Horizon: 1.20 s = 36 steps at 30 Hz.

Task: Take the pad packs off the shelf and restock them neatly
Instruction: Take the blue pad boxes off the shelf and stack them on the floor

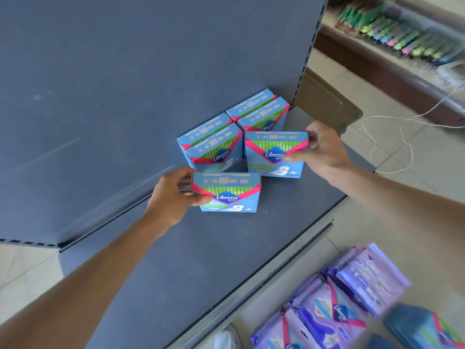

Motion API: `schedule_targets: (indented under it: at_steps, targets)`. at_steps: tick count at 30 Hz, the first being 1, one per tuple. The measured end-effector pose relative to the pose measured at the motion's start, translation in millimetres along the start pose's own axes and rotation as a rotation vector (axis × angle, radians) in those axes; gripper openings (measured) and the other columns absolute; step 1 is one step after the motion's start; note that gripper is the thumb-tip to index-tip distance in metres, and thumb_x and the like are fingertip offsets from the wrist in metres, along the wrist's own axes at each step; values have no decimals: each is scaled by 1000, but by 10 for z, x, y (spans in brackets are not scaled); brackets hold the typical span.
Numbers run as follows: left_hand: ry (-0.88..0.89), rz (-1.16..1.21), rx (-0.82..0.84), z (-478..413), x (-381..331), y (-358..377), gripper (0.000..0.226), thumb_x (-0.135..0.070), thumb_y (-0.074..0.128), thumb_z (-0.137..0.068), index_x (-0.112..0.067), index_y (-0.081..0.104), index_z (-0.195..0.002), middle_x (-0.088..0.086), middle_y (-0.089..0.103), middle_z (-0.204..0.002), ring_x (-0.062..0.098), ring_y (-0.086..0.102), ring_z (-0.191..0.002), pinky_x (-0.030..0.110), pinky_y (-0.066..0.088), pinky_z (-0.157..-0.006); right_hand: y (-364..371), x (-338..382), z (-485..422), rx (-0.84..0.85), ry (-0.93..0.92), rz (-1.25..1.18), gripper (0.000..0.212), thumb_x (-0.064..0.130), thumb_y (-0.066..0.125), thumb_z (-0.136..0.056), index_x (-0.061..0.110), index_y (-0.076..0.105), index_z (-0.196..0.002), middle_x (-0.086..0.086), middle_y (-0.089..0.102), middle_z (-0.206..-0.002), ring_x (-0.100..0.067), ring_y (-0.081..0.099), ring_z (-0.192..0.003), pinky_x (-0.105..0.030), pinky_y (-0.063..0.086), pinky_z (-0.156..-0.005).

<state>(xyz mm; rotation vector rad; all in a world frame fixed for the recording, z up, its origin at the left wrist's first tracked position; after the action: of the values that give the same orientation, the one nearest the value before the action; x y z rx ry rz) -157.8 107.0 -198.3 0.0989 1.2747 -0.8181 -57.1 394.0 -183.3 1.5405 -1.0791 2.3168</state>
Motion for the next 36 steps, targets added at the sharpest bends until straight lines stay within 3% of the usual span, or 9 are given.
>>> schedule_targets:
  at_steps: [4,10,14,20,23,26,28,30,36]
  targets:
    - [3,158,186,232,-162,298,37,1,74,-75,-14,64,-108,0,73,-100,13,69,-92,19,55,-76,-80,-47,333,15,102,-296,31,5,83,-67,17,56,-78,-18,68,-92,-22,61,-75,-27,43,-64]
    - [-41,467,289,477,-542,977,32,-36,67,-82,-24,56,-109,2,66,-112,18,66,-99,37,58,-76,-262,-398,1062,-9,283,-629,14,21,71,-82,17,63,-92,-11,69,-94,-27,63,-86,-40,43,-79]
    - [-58,421,269,700,-748,1475,27,-42,55,-91,-25,53,-111,0,69,-110,21,68,-99,53,52,-91,-585,-674,1508,-71,345,-771,11,26,62,-90,16,61,-90,-7,69,-85,-20,63,-71,-32,47,-72]
    - [-110,386,351,1399,-820,2381,33,-38,52,-95,-14,55,-117,8,70,-112,28,69,-95,55,53,-88,-1232,-1157,2442,-148,388,-871,20,36,57,-92,18,62,-84,-2,67,-77,-13,62,-59,-25,50,-58]
    - [-147,326,388,1931,-763,2865,33,-43,52,-94,-15,58,-111,7,72,-105,27,70,-90,52,54,-88,-1591,-1380,3080,-154,378,-895,34,40,66,-74,12,65,-92,-4,70,-76,-14,65,-58,-25,53,-55]
    - [-195,267,432,2463,-645,3360,45,-53,60,-83,-14,61,-106,7,73,-103,30,70,-93,55,53,-89,-1950,-1733,3706,-249,389,-859,56,28,76,-58,2,63,-105,-17,72,-96,-23,69,-71,-29,58,-57]
    - [-218,246,459,2782,-548,3704,30,-48,58,-87,-20,61,-94,4,73,-92,26,71,-81,50,56,-85,-2149,-2052,4078,-325,445,-831,64,16,81,-58,-1,58,-115,-22,68,-108,-27,69,-76,-32,58,-58]
    - [-256,251,483,3069,-448,4035,20,-41,56,-91,-22,59,-93,5,71,-88,26,68,-76,48,55,-81,-2293,-2353,4403,-371,495,-841,55,9,79,-69,-1,57,-118,-22,68,-108,-25,69,-73,-31,57,-55]
    - [-365,228,613,3714,-114,4758,63,-42,69,-56,-10,63,-110,14,71,-102,28,68,-82,45,53,-84,-2438,-3115,5075,-461,560,-911,26,15,71,-79,5,66,-103,-11,74,-90,-21,70,-67,-28,57,-55]
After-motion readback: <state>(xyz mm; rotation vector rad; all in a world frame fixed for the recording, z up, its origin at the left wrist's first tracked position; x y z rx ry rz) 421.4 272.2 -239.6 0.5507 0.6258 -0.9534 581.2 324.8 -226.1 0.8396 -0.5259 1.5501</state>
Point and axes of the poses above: each hand's wrist, its own z-axis away from the middle knuckle, its own y-axis out of the palm, x = y × z, the point moved 8 cm from there along -z, towards the middle knuckle
